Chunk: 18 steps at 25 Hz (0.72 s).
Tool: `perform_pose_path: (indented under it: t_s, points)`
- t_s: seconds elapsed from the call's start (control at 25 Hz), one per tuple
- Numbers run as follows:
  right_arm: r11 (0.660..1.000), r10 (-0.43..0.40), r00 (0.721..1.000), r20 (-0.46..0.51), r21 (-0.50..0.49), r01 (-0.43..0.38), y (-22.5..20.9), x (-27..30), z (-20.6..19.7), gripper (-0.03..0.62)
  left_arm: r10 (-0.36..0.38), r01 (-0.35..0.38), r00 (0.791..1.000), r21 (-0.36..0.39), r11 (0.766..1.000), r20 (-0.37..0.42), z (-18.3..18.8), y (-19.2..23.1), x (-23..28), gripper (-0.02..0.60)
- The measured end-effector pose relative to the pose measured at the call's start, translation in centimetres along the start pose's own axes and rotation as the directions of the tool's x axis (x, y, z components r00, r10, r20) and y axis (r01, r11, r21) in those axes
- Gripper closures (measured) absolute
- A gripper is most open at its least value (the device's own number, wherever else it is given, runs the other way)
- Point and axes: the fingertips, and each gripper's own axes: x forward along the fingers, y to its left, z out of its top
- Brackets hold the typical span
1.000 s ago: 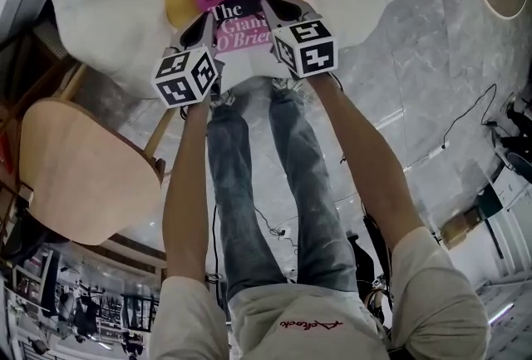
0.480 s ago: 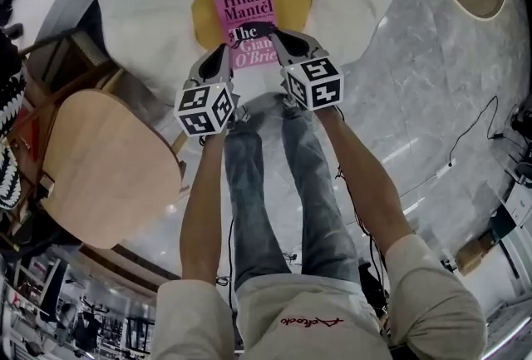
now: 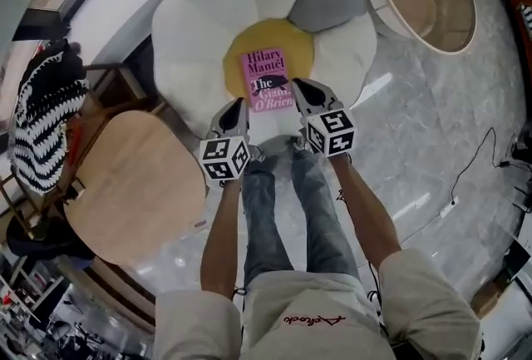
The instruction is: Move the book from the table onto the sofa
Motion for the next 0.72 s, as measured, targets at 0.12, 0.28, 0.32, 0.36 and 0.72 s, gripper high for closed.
perform_pose_path:
  t_s: [0.12, 0.28, 0.32, 0.36, 0.72]
  points:
    - [1.000, -0.014, 0.999, 0.031, -0.016, 0.014, 1.0, -3.0, 2.6, 0.585, 0.002, -0.002, 0.999, 0.007, 1.000, 0.036, 2.4, -1.7, -2.8, 0.573]
    - [0.999, -0.023, 0.996, 0.090, -0.038, 0.027, 1.7, -6.3, 7.0, 0.585, -0.005, 0.002, 0.995, 0.028, 1.000, 0.103, 6.9, -3.8, -5.4, 0.573]
    - [0.998, -0.025, 0.994, 0.106, -0.046, 0.030, 1.9, -7.0, 8.2, 0.585, -0.008, 0.002, 0.993, 0.044, 0.999, 0.116, 8.1, -4.2, -5.8, 0.572]
    - [0.998, -0.027, 0.993, 0.118, -0.055, 0.034, 2.1, -7.7, 9.3, 0.585, -0.010, 0.003, 0.992, 0.055, 0.998, 0.126, 9.2, -4.5, -6.3, 0.572]
    - [0.992, -0.064, 0.979, 0.196, -0.093, 0.084, 3.6, -14.4, 16.4, 0.585, 0.000, -0.027, 0.977, 0.127, 0.991, 0.212, 17.2, -7.0, -12.1, 0.572]
